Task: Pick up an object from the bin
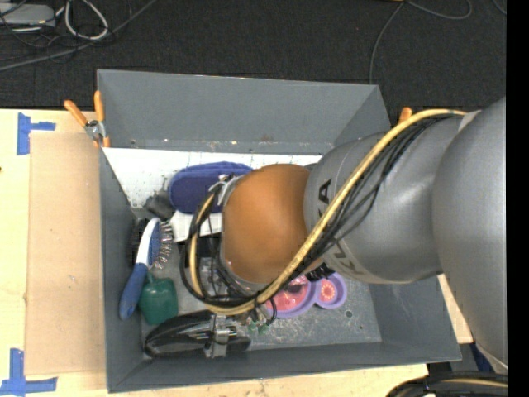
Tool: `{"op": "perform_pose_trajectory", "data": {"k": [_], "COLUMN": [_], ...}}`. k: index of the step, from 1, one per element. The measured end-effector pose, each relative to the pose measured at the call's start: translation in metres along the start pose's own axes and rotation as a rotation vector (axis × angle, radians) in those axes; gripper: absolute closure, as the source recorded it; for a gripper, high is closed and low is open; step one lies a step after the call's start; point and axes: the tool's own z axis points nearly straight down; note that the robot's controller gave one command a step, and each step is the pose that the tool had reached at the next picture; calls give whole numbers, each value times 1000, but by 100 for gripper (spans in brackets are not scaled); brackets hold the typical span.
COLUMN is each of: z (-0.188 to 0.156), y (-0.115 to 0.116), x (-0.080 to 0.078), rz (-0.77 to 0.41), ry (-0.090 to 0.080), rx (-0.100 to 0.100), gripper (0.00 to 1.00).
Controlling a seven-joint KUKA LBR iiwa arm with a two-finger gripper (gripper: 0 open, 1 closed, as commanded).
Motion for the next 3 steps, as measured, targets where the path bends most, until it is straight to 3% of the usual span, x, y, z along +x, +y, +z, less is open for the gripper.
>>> {"op": "perform_pose_trajectory", "data": {"k": [1, 2, 3], "z": [-2, 76, 6], "y": [-1, -24, -24], "x": [-2, -7, 0], "rz": [4, -3, -104], "ry": [-5, -10, -7], "rx": [-2, -4, -3], "gripper": [0, 0, 0]}}
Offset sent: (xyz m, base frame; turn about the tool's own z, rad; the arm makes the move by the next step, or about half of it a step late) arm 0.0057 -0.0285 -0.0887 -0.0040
